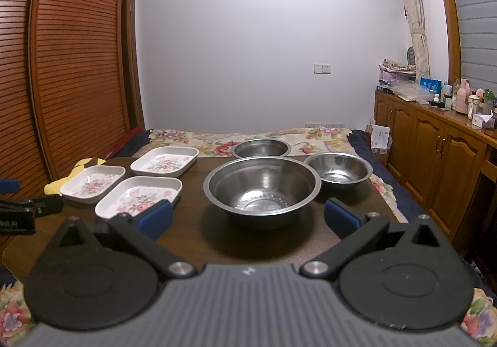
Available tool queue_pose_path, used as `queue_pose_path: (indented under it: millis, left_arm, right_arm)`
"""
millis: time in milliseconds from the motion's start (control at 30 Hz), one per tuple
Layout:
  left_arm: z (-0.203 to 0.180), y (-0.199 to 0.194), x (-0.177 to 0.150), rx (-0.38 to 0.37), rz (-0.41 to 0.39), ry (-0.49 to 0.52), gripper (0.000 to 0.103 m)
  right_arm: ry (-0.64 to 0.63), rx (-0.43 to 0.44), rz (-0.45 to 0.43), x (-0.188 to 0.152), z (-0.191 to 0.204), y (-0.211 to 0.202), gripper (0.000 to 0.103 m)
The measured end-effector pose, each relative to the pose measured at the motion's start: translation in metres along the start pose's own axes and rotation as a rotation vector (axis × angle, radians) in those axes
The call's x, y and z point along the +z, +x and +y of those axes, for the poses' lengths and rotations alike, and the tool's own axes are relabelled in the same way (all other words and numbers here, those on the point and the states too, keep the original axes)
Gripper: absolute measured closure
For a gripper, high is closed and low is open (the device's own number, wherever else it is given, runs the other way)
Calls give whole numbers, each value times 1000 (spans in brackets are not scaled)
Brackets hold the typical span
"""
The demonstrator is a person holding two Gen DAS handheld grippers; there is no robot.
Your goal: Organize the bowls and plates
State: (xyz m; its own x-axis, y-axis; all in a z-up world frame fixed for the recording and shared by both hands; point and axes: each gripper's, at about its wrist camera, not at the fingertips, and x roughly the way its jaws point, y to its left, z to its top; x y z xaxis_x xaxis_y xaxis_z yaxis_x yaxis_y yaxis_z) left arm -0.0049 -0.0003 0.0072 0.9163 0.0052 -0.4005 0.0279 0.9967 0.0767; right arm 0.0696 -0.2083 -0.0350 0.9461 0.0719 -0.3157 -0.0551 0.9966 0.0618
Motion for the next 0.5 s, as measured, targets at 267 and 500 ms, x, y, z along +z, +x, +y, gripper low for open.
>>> queue_pose_path:
  millis: [267,500]
  left_arm:
    - [0,0,0,0,-1,0,0]
    - [-1,0,-1,-1,0,1,0]
  right_arm:
    - [4,1,3,0,-1,-1,0]
    - [4,0,4,0,-1,-1,0]
